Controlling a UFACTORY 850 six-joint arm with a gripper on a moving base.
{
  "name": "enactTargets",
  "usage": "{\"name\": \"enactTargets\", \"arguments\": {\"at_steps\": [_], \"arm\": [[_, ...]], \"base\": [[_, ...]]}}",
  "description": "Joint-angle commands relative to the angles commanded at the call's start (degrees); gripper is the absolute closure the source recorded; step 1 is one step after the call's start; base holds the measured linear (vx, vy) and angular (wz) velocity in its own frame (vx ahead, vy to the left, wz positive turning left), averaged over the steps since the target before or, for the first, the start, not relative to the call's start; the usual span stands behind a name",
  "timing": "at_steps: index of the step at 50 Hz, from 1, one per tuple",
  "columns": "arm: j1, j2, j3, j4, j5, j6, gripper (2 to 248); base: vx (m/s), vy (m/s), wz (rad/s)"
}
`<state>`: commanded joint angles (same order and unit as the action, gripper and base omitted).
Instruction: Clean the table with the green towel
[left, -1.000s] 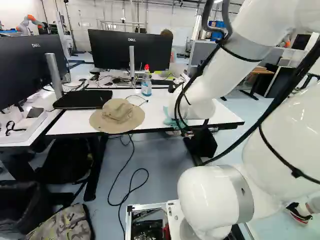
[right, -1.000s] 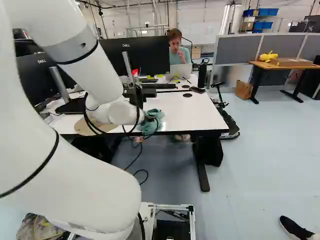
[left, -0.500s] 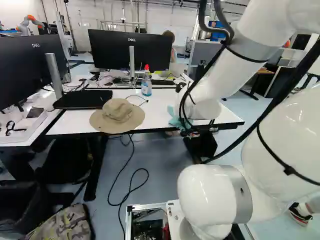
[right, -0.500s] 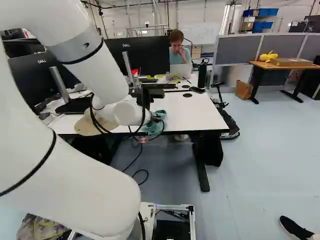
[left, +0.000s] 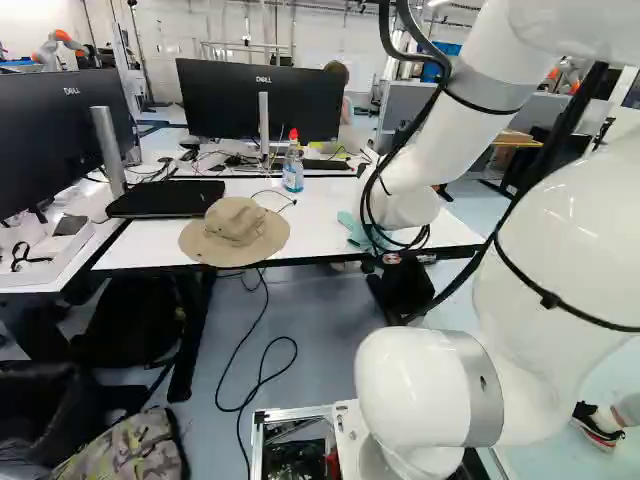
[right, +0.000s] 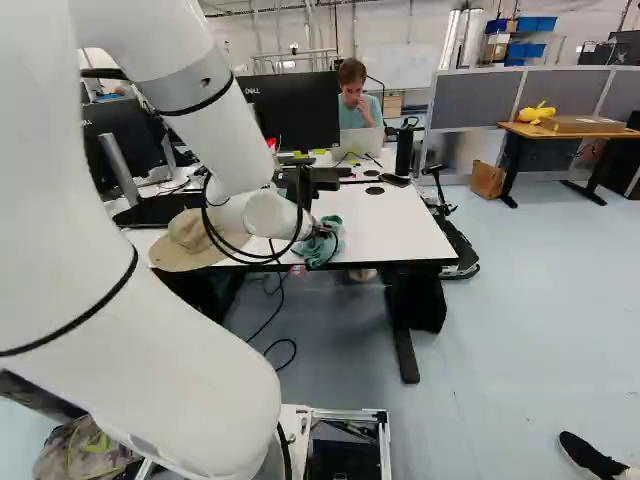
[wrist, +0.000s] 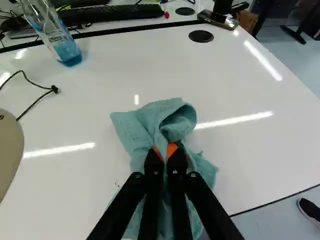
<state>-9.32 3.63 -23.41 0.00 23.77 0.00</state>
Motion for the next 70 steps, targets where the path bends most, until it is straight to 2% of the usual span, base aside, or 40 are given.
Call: {"name": "enactTargets", "arguments": {"at_steps": [19,41,54,70], "arm": [[1.3,-5.5,-5.6,0.0,0.0,0.0,225],[4.8,-9.7,-10.0,0.0,0.0,0.0,225],[7.3,-9.1,-9.4,0.0,0.0,0.0,225],[10.0,-6.2,-6.2,0.0,0.0,0.0,225]], "base": [[0.0,0.0,0.0],[0.0,0.0,0.0],[0.0,0.0,0.0],[0.0,0.0,0.0]]}}
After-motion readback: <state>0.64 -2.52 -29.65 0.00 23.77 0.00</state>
